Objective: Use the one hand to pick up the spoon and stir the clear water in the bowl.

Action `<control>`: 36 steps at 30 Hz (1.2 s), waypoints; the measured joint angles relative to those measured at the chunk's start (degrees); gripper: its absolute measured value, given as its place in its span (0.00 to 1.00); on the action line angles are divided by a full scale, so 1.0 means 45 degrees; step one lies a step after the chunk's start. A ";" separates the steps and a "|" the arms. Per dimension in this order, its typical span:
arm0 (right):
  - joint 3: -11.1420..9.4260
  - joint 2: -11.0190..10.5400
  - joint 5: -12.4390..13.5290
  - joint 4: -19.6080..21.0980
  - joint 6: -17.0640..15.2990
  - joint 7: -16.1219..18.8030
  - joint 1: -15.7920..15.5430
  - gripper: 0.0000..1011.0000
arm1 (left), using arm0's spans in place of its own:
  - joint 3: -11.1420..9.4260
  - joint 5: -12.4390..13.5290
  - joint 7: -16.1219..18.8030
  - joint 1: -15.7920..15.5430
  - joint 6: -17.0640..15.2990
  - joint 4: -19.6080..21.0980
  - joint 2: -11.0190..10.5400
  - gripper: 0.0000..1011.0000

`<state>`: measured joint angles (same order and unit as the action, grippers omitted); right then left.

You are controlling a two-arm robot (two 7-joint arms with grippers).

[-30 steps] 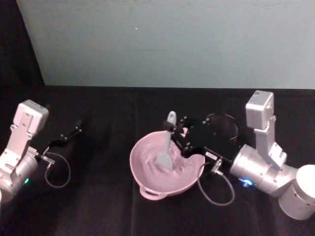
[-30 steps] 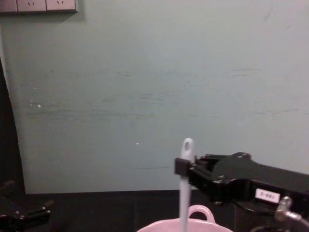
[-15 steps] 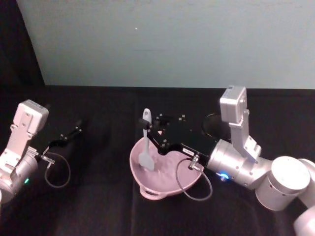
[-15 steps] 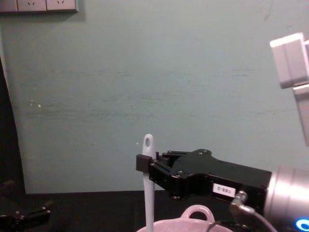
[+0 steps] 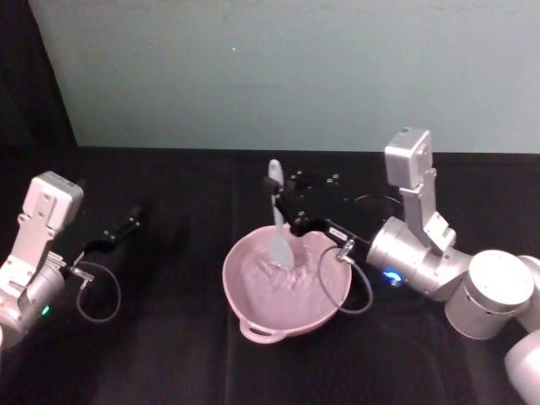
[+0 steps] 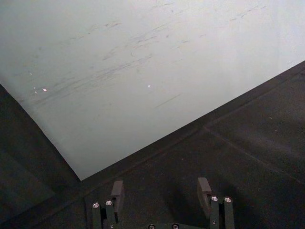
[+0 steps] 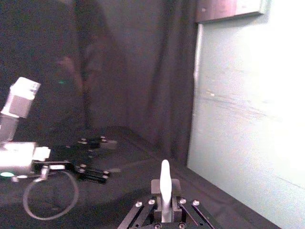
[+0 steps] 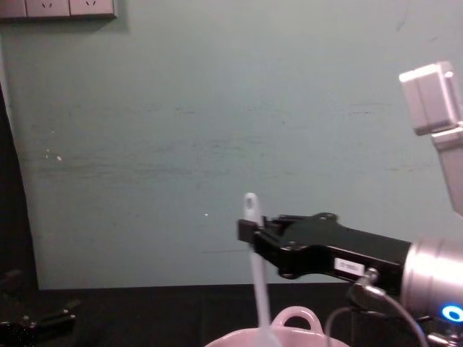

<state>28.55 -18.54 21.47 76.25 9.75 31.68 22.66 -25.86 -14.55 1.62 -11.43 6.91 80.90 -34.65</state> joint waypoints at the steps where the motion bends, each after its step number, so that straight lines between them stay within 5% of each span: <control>1: -0.0062 -0.0044 -0.0042 0.0004 0.0010 -0.0063 -0.0038 0.12 | 0.0000 0.0000 0.0000 0.0000 0.0000 0.0000 0.0000 0.99; 18: -0.1100 -0.0927 0.0028 0.1428 0.0019 -0.0410 -0.1494 0.12 | 0.0001 0.0000 0.0000 0.0000 0.0000 -0.0001 0.0000 0.99; 29: -0.0808 -0.0962 0.0502 0.2355 -0.0004 0.0134 -0.2286 0.12 | 0.0000 0.0000 0.0000 0.0000 0.0000 0.0000 0.0000 0.99; 36: -0.0276 -0.0626 0.0640 0.2116 -0.0024 0.0487 -0.2002 0.12 | 0.0001 0.0000 0.0000 -0.0001 0.0000 0.0000 0.0000 0.99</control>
<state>27.30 -21.35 24.35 85.77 9.64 33.87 13.65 -25.86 -14.55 1.62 -11.44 6.91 80.90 -34.65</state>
